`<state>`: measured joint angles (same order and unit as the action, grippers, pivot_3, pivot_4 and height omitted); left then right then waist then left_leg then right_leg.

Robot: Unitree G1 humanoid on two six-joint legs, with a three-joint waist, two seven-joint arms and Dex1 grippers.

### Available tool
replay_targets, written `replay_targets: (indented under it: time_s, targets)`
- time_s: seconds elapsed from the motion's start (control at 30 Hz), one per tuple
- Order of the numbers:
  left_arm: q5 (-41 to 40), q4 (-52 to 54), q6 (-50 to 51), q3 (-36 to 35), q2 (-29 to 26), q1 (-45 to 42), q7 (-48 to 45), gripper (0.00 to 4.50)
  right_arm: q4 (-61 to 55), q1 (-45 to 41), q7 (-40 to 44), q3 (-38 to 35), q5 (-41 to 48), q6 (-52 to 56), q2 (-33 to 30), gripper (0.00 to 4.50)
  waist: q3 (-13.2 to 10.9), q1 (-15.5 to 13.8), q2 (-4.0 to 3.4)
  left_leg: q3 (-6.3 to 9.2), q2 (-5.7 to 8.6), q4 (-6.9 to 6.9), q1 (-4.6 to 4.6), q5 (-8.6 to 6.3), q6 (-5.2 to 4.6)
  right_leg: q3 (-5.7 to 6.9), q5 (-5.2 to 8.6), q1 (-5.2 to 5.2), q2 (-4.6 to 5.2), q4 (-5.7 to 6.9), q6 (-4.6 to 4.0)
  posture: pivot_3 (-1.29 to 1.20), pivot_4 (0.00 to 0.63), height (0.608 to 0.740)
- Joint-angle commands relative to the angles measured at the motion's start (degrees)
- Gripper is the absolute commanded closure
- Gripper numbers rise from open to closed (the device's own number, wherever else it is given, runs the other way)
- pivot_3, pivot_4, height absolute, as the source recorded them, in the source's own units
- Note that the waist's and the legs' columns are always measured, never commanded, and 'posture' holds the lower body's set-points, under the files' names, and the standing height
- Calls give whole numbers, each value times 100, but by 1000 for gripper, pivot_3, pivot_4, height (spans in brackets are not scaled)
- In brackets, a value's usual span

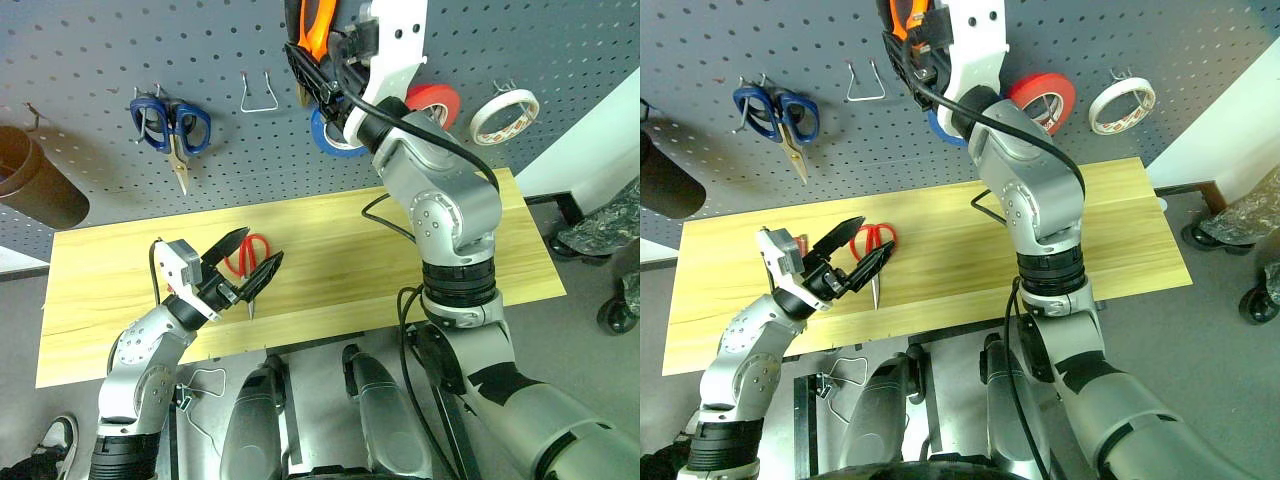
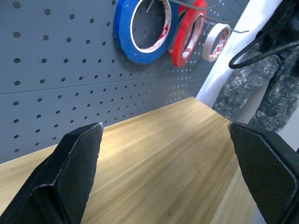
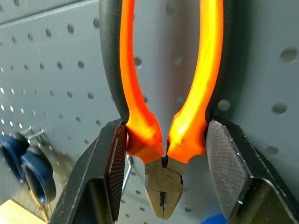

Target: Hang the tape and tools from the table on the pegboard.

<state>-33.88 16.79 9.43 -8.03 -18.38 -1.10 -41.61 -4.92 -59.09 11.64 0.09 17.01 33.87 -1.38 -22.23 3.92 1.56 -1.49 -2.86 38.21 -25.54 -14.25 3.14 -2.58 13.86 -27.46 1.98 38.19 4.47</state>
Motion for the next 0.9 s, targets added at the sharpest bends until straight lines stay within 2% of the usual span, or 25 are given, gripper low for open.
replay_targets:
  time_s: [0.03,0.53,0.9]
  targets:
    - [2,186,-122,41,35,70,-4,0,-165,-296,23,57,-19,-301,85,2351,0,0,0,0,0,0,0,0,0,0,0,0,0,0,0,-27,316,712]
    - [36,269,-130,161,184,93,108,0,-128,-354,62,65,29,-358,97,2351,0,1,0,0,0,3,1,0,0,0,0,1,1,3,0,-41,327,712]
    - [223,367,-292,349,406,-241,373,0,106,-148,155,140,-110,-470,12,2352,0,6,0,0,0,5,2,0,-1,0,0,2,1,5,0,-47,351,712]
